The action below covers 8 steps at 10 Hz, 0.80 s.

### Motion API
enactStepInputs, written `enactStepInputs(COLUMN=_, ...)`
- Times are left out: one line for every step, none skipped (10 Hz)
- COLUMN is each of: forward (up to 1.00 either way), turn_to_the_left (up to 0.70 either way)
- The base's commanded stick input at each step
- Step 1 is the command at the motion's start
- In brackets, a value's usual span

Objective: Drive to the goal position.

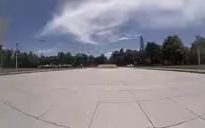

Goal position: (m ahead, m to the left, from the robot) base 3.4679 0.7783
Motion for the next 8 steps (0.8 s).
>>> enactStepInputs(forward=1.00, turn_to_the_left=0.00)
enactStepInputs(forward=1.00, turn_to_the_left=0.00)
enactStepInputs(forward=1.00, turn_to_the_left=0.00)
enactStepInputs(forward=1.00, turn_to_the_left=0.00)
enactStepInputs(forward=1.00, turn_to_the_left=0.00)
enactStepInputs(forward=1.00, turn_to_the_left=0.00)
enactStepInputs(forward=1.00, turn_to_the_left=0.00)
enactStepInputs(forward=1.00, turn_to_the_left=0.00)
